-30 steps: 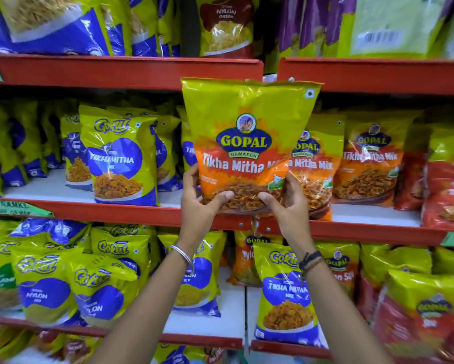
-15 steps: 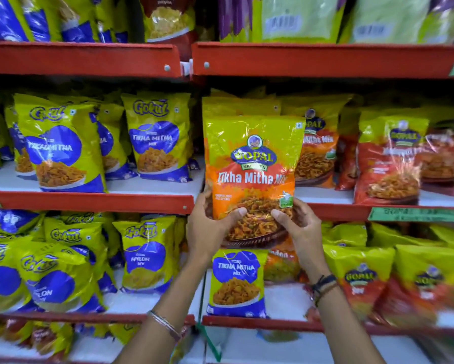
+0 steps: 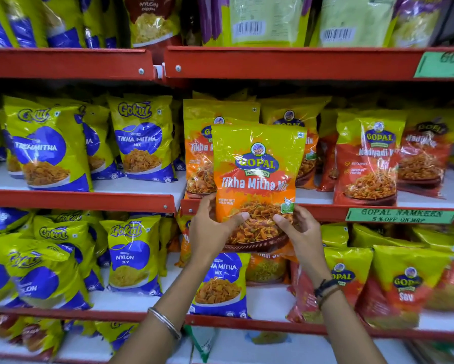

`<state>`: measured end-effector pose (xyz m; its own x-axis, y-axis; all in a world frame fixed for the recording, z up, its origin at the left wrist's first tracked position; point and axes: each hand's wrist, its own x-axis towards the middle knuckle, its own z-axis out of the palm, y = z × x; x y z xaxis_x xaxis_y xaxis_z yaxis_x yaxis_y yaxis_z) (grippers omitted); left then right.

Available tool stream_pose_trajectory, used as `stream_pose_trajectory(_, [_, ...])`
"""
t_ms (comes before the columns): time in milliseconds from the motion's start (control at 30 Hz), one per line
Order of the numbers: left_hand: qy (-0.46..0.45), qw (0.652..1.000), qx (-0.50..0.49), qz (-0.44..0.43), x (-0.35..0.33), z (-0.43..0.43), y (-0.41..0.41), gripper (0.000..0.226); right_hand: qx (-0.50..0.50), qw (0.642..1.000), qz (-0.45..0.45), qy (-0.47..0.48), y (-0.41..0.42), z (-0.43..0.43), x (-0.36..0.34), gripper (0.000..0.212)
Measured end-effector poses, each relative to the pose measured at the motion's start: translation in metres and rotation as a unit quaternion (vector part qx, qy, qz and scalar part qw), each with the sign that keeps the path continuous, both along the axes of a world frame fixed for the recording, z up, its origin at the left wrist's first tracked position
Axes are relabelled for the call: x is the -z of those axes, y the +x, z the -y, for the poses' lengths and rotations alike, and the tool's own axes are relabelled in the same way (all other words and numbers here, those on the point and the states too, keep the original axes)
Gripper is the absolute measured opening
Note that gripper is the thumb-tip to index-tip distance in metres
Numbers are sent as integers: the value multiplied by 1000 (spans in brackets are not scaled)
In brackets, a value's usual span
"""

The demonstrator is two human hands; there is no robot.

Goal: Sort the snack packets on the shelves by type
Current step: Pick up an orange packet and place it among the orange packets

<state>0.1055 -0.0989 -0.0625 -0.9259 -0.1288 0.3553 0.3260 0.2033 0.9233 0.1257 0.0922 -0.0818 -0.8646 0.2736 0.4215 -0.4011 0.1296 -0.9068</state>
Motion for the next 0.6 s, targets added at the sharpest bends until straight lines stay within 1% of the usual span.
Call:
stream_pose_trajectory(67, [-3, 1000, 7, -22, -9, -8, -2, 84, -4, 1000, -17, 16, 0, -10, -8, 33])
stream_pose_trajectory(167, [1, 997, 44, -57, -28, -25, -10, 85, 4, 998, -41, 39, -9, -31, -25, 53])
stream_pose_trajectory(233, [-1, 995, 65, -78, -39, -38, -21, 85, 16, 997, -52, 51, -19, -45, -38, 59])
stream_pose_trajectory(400, [-24, 990, 89, -111, -44, -72, -58, 80, 31, 995, -59, 76, -44, -77, -54, 57])
stream_pose_trajectory(600, [-48, 988, 107, -100, -33, -104, -83, 83, 48, 994, -28, 97, -65, -108, -44, 56])
